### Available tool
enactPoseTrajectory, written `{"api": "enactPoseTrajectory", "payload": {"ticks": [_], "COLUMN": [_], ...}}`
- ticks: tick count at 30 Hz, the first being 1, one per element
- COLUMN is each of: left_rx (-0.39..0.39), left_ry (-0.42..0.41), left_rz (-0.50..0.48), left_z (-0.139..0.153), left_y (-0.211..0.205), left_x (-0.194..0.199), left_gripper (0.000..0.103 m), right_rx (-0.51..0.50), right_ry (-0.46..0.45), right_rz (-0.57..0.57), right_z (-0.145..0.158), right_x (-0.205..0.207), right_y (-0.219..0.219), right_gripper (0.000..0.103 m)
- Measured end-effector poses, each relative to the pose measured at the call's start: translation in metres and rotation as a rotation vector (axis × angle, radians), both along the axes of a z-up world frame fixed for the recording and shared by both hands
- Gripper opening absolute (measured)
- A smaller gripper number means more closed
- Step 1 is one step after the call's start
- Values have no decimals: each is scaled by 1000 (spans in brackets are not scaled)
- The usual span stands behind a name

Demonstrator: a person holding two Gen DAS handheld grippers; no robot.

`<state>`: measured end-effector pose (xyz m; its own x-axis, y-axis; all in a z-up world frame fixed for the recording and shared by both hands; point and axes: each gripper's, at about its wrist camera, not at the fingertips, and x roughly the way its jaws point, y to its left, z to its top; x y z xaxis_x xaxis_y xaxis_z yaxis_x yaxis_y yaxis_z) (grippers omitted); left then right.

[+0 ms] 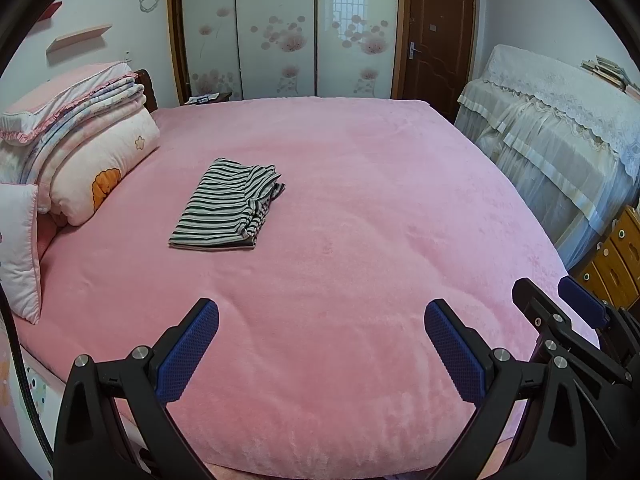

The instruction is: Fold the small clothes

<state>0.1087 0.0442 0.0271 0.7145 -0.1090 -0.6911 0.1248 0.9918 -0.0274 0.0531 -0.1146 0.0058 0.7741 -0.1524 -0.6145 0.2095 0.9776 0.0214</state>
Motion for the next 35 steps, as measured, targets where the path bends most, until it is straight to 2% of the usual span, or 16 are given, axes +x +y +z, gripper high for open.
{"api": "enactPoseTrajectory", "payload": {"ticks": [35], "left_rx": [-14], "left_ry": [10], "left_rz": [5], "left_z": [1], "left_y": [4], "left_x": [-12], "left_gripper": [102], "right_rx": [-6], "right_ry": [-5], "right_rz": [-1], "right_z": [0], "right_x": [-3], "right_y": [1], "right_gripper": [56]}}
